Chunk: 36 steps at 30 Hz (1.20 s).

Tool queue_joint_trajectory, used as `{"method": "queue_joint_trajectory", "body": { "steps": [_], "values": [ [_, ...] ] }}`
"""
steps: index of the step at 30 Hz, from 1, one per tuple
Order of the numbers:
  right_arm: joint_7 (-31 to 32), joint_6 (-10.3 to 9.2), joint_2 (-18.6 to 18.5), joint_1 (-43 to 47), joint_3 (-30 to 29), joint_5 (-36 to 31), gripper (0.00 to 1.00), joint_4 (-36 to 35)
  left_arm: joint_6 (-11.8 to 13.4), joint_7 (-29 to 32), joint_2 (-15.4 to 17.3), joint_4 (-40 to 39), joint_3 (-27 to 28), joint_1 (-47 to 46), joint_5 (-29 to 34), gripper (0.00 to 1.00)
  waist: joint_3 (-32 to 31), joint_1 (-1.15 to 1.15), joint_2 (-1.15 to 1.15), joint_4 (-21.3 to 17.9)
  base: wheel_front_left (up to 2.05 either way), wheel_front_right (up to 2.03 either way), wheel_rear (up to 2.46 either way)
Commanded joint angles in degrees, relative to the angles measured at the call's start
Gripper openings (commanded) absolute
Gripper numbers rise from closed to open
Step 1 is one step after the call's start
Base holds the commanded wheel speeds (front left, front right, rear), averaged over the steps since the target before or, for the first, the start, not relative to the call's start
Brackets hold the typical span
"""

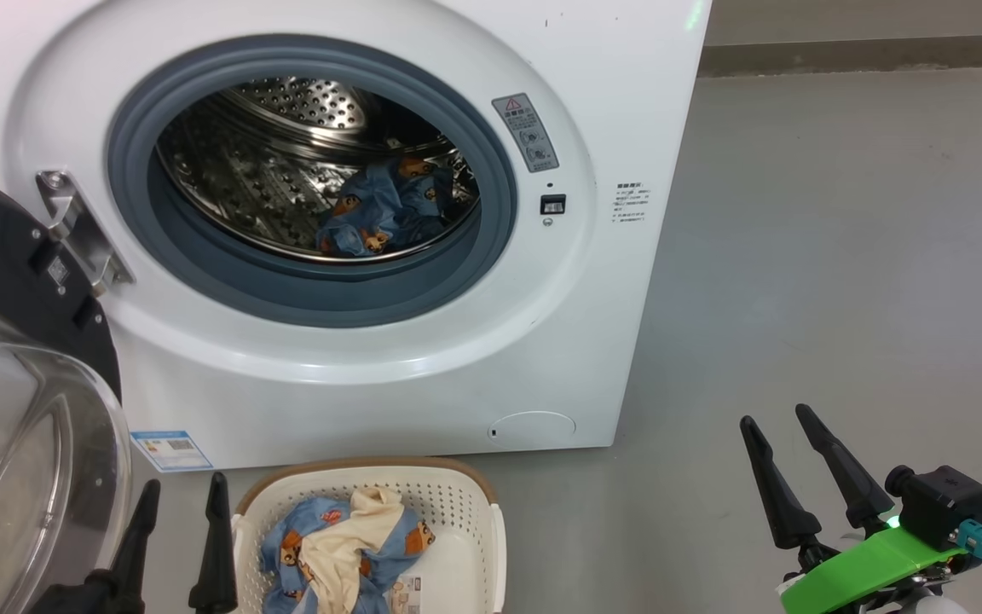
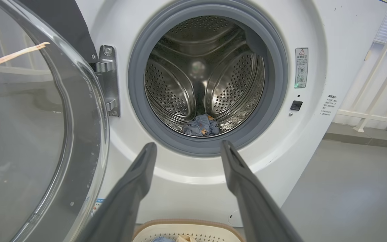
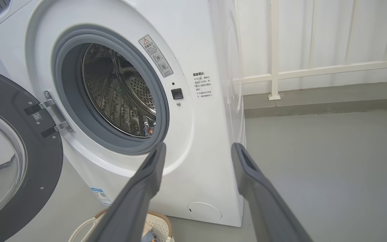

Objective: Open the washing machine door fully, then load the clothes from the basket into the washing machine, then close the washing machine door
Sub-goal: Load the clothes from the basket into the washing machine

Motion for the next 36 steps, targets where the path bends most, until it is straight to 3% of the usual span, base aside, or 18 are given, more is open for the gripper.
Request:
{"method": "queue_joint_trajectory", "body": {
  "steps": [1,36],
  "values": [
    [-0.3,0.16,-0.9,-0.1,1.5,0.9,1.0,-1.3,-0.5,-0.5,0.4,-1.4,2.3,-1.0,0.9,1.0,0.0,0.0,0.0,0.0,0.0,0.0,0.0],
    [-0.3,0.16,-0.6,-2.4,2.4,0.7,1.0,-1.4,-2.8,-0.5,-1.2,1.1,3.7,-3.7,1.9,1.0,4.9,0.0,0.0,-1.4,0.0,0.0,0.0]
  ]
}}
